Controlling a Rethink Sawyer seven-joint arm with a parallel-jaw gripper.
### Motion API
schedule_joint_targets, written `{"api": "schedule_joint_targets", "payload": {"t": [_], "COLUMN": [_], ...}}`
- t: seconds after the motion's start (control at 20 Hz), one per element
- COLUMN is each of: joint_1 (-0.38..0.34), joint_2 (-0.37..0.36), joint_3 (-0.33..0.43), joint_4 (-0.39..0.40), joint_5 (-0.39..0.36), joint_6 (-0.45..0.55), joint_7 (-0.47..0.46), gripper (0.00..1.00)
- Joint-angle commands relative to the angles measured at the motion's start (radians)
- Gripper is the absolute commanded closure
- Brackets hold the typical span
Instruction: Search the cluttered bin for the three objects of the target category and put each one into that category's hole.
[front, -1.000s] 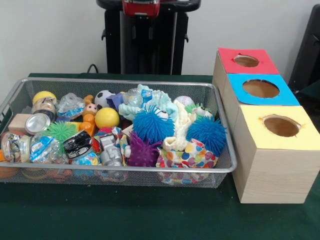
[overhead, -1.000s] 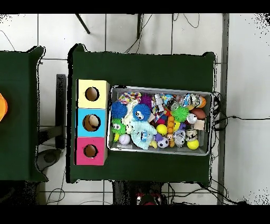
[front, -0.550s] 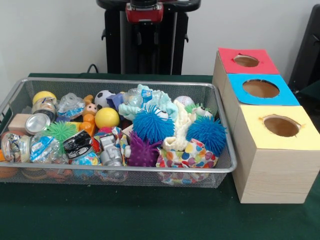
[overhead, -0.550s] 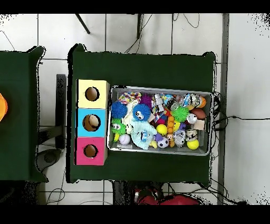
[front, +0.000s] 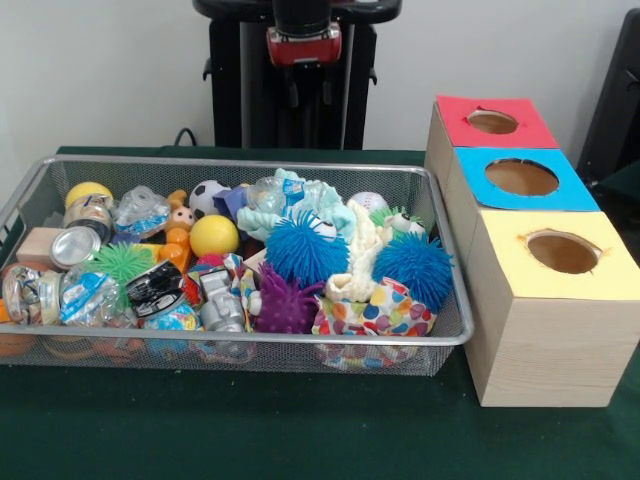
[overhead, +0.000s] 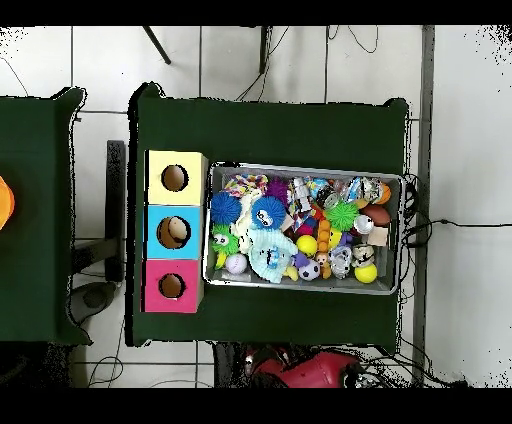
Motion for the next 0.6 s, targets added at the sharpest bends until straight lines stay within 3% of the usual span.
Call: {"api": "schedule_joint_targets", "payload": {"t": [0.05, 0.4, 0.6], "joint_1": [0.018, 0.010, -0.017], "joint_2": [0.124, 0.160, 0.112], "joint_3": [0.027, 0.034, 0.069], "joint_4": [-0.250, -0.294, -0.286], "joint_5": [-0.015, -0.049, -0.052], "joint_6": [-0.057, -0.085, -0.020], "joint_7": [0.056, 0.037, 0.009], "gripper": [0.00, 0.00, 0.00]}}
